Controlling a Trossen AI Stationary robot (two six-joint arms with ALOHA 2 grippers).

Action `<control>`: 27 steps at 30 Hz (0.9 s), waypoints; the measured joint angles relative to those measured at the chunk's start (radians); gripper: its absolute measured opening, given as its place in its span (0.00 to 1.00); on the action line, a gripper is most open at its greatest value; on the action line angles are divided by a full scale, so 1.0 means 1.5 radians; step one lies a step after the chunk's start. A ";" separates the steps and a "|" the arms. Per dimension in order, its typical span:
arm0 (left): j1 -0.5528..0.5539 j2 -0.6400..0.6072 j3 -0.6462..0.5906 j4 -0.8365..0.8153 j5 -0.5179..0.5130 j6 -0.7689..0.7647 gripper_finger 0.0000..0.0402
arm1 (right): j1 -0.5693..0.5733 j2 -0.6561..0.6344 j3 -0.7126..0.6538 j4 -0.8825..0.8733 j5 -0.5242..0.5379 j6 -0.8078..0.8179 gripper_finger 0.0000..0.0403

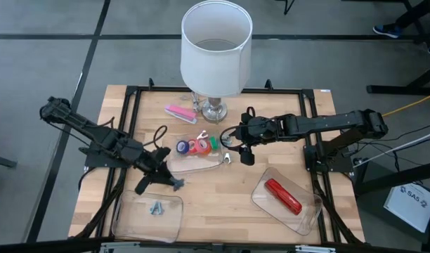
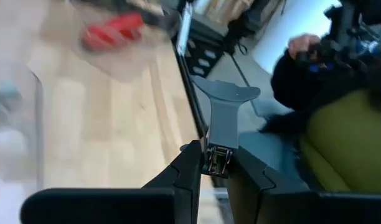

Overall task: Pick and place Stapler, Stapler remover, tape
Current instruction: Put the black staple remover into the bottom left transparent bin

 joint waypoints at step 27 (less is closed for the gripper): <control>-0.188 0.066 -0.001 -0.243 0.063 -0.344 0.13 | 0.000 0.000 0.000 0.002 0.000 0.000 0.66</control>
